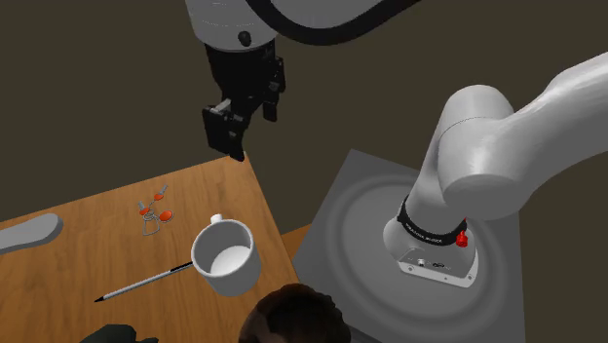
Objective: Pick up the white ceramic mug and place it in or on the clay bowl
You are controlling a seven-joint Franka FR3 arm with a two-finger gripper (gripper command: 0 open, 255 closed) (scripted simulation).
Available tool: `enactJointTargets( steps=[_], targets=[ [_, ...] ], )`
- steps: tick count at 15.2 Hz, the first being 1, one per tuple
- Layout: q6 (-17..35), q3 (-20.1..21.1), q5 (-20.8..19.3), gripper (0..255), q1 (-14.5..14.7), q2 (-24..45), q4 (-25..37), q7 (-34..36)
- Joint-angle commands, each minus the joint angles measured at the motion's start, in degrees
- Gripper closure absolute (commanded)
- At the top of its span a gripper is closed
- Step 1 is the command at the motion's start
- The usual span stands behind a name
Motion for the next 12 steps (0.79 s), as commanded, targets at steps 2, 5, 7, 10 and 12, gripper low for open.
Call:
enactJointTargets(
  steps=[2,5,7,10,12],
  targets=[
    [3.94,3.68,2.31,0,1.31,1.90,-1.43,3.76],
    [8.24,7.65,4.07,0,2.10,5.27,-1.74,7.53],
    [11.18,10.40,4.89,0,2.38,7.95,-1.55,10.14],
    [15.64,14.73,5.42,0,2.29,12.58,-0.69,14.29],
    [18.60,17.78,5.12,0,1.84,16.06,0.26,17.32]
  ],
)
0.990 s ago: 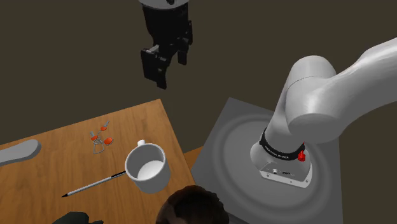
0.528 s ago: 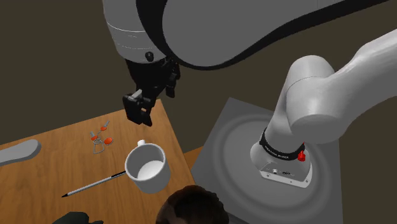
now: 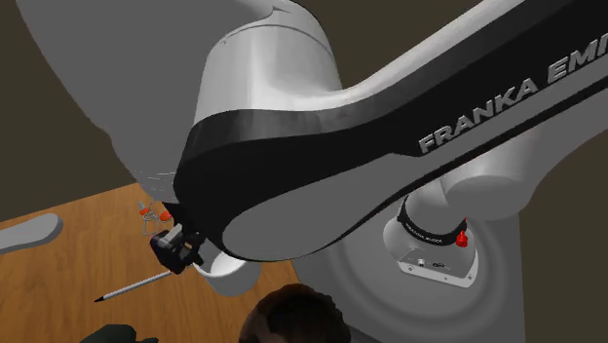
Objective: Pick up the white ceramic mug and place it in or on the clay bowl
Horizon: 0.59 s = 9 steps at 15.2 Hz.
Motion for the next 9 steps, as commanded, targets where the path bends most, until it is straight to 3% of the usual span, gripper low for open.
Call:
enactJointTargets(
  steps=[1,3,9],
  targets=[
    [3.00,3.09,-0.47,0,-0.51,3.56,1.04,3.22],
    [5.87,6.34,-1.90,0,-1.46,7.55,2.42,6.80],
    [10.88,8.48,-3.94,0,-2.86,11.46,1.01,8.83]
  ],
)
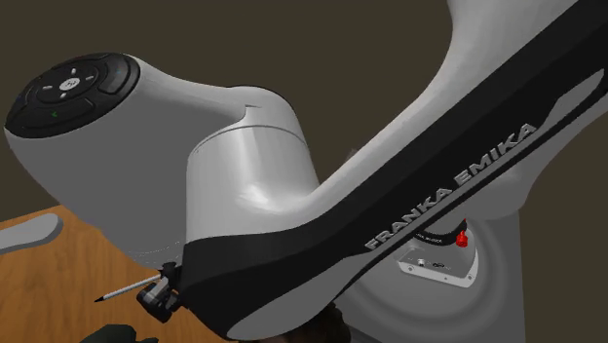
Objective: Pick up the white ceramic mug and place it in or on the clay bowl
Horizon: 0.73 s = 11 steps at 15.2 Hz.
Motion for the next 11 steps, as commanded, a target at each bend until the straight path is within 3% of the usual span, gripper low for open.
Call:
enactJointTargets(
  steps=[1,10,11],
  targets=[
    [1.85,0.74,-0.93,0,-0.63,1.53,-0.45,0.75],
    [3.28,1.27,-1.74,0,-1.11,2.70,-0.88,1.38],
    [3.28,1.27,-1.74,255,-1.11,2.70,-0.88,1.38]
  ],
)
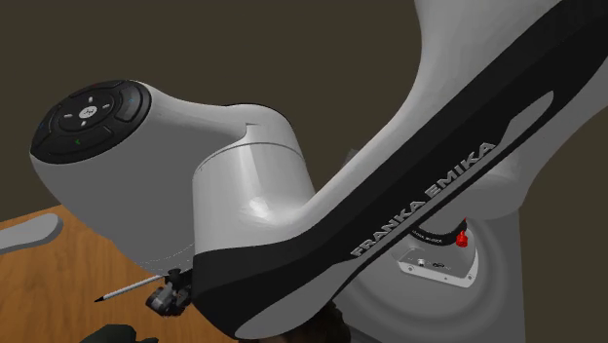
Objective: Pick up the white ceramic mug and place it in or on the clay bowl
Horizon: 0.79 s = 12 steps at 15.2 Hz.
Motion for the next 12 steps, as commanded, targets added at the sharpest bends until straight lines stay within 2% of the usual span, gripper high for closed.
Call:
enactJointTargets(
  steps=[1,9,12],
  targets=[
    [0.00,0.00,0.00,255,0.00,0.00,0.00,0.00],
    [0.01,0.00,0.00,255,0.00,0.00,-0.01,0.00],
    [-2.73,-1.03,1.26,255,0.71,-1.97,1.02,-1.16]
  ],
)
